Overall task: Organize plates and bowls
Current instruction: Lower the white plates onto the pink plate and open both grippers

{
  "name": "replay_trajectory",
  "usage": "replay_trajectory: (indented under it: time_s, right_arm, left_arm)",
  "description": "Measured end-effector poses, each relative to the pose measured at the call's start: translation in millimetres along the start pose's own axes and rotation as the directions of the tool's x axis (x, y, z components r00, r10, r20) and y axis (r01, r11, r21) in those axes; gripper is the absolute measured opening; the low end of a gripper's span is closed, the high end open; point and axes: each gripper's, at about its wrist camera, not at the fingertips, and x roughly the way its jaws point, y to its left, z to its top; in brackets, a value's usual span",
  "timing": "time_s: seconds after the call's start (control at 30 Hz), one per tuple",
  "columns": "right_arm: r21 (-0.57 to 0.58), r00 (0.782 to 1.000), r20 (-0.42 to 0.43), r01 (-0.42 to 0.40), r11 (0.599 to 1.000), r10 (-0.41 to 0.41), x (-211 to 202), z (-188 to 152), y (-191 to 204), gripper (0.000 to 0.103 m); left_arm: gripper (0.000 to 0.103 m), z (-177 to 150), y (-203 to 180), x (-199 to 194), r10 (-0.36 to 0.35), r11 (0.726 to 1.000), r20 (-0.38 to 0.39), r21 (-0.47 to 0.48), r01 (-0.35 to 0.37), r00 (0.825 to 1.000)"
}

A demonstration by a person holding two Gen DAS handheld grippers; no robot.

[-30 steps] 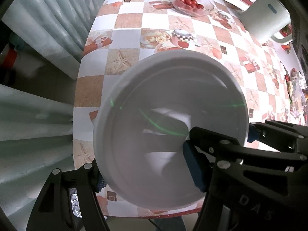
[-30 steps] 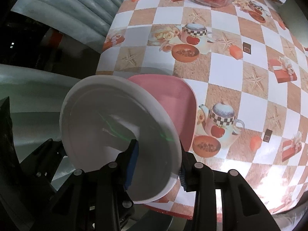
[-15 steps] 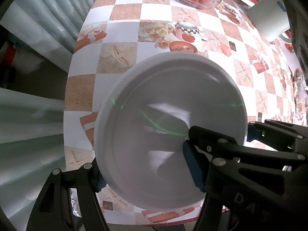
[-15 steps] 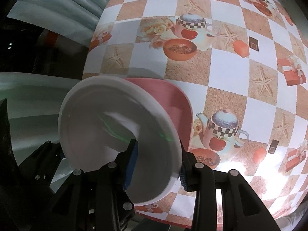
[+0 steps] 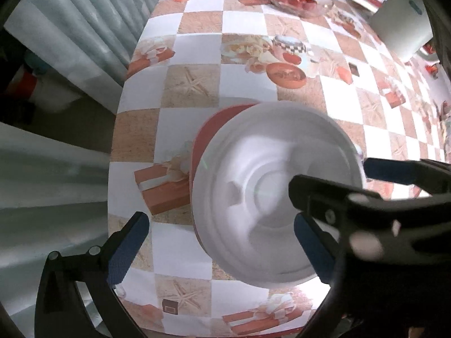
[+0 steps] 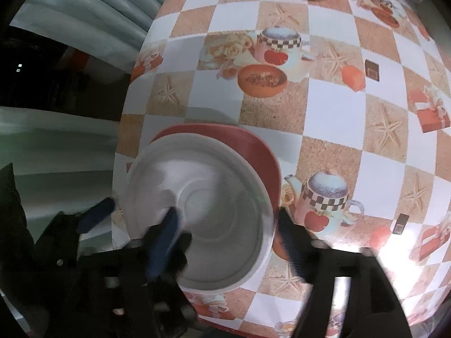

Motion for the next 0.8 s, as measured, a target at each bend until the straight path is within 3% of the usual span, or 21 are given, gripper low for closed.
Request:
replay_trajectory:
  time_s: [0.17,0.3,0.37,0.53,0.7,0.8]
  right_arm:
    - [0.017,0.995,0.093,0.028,0.999,-0.029,-23.4,-3.3,-6.5,0.1]
    - [0.012,0.988,0.141,0.066,0.998,-0.067,-40.2,-7.1,-8.1,0.102]
    - [0.001,0.985,0.154,0.074,0.997,-0.074,-47.3,-11.0,-5.9,0.102]
    - [-0.02,0.985,0.158,0.068,0.997,-0.064,-63.4,-24.7,-3.6,0.102]
    - [-0.04,0.991,0.126,0.044,0.998,-0.039,-71.3,-38.5,3.5,0.102]
    - [-0.056,0.996,0.084,0.036,0.998,-0.031,-74.8,-49.1,7.4,0.102]
  left_arm:
    - [0.103,-3.7,2.5,-17.2,0.027,1.0,0.083,-0.001,-0.027,0.996]
    - [0.103,-11.3,4.0,-40.8,-0.03,1.0,0.149,-0.006,0.031,0.988]
    - [0.103,-16.3,1.6,-51.4,-0.021,1.0,0.166,-0.004,0.022,0.986]
    - [0.103,-26.3,1.3,-67.8,-0.086,0.996,0.139,0.021,0.084,0.987]
    - [0.103,-45.2,-4.5,-76.9,-0.059,0.996,0.085,0.076,0.052,0.995]
    - [0.103,-60.2,-7.7,-86.8,-0.03,0.994,0.094,0.103,0.021,0.995]
